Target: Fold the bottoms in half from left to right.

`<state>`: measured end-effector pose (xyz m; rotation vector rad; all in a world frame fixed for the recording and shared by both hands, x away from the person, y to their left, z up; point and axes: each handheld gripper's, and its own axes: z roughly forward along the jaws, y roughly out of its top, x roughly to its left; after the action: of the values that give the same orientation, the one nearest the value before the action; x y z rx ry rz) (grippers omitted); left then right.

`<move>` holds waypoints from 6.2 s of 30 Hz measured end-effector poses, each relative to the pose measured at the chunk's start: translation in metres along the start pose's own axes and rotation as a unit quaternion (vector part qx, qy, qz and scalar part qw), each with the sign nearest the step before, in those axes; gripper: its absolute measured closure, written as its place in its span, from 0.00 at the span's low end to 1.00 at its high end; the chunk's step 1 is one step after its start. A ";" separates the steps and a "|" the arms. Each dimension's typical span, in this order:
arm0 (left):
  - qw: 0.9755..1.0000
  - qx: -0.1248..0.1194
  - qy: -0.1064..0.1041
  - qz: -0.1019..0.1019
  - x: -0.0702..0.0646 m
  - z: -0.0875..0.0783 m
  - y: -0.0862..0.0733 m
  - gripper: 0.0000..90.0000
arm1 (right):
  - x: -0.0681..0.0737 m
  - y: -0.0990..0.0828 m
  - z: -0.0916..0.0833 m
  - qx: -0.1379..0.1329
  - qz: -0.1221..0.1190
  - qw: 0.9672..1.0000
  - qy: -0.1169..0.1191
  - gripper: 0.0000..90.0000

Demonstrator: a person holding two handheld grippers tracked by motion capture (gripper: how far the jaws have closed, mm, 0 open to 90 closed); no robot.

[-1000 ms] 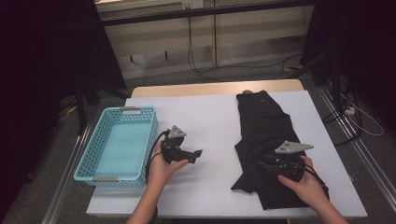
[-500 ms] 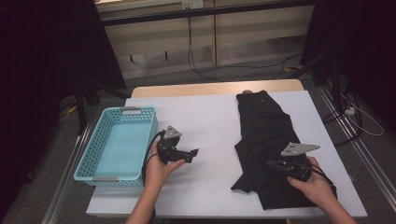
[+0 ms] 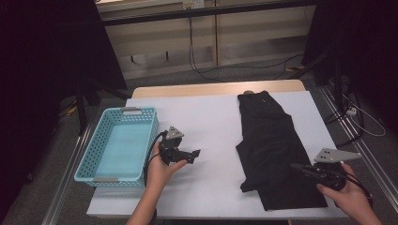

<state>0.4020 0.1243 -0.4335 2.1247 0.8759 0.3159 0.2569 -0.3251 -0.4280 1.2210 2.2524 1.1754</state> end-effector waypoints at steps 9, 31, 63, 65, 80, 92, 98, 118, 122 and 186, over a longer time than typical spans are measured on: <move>1.000 -0.002 0.000 0.003 0.000 0.000 0.001 0.10 | -0.009 -0.021 -0.030 0.002 0.014 0.999 -0.028 1.00; 1.000 0.004 0.003 0.007 0.001 0.003 0.000 0.10 | 0.023 -0.017 0.017 0.063 -0.023 0.998 0.009 0.99; 1.000 0.000 0.003 0.003 0.003 -0.001 0.001 0.10 | 0.004 -0.028 -0.057 0.013 -0.009 0.999 -0.038 0.79; 1.000 -0.002 0.004 0.000 0.004 -0.001 0.001 0.10 | 0.002 -0.021 -0.053 0.009 -0.007 0.999 -0.046 0.73; 1.000 0.002 0.002 0.000 0.006 -0.004 -0.002 0.10 | -0.032 0.028 0.033 0.029 0.021 0.990 -0.133 0.64; 1.000 0.004 0.005 0.001 0.008 -0.006 -0.004 0.10 | -0.053 0.016 0.046 0.062 0.040 0.981 -0.179 0.83; 1.000 0.005 0.005 0.001 0.007 -0.004 -0.002 0.10 | -0.058 0.012 0.044 0.064 0.058 0.982 -0.168 0.88; 1.000 0.007 0.004 0.007 0.006 -0.002 0.000 0.10 | -0.062 0.017 0.035 0.055 0.057 0.982 -0.174 0.75; 1.000 0.010 0.003 0.007 0.007 -0.003 0.000 0.09 | -0.051 0.030 0.040 0.040 0.046 0.984 -0.167 0.61; 1.000 0.010 -0.004 -0.001 0.011 -0.006 -0.003 0.08 | -0.016 0.108 0.156 -0.004 0.079 0.986 -0.146 0.19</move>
<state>0.4053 0.1365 -0.4329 2.1425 0.8802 0.2994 0.4193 -0.2264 -0.4396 1.4850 1.9645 0.9832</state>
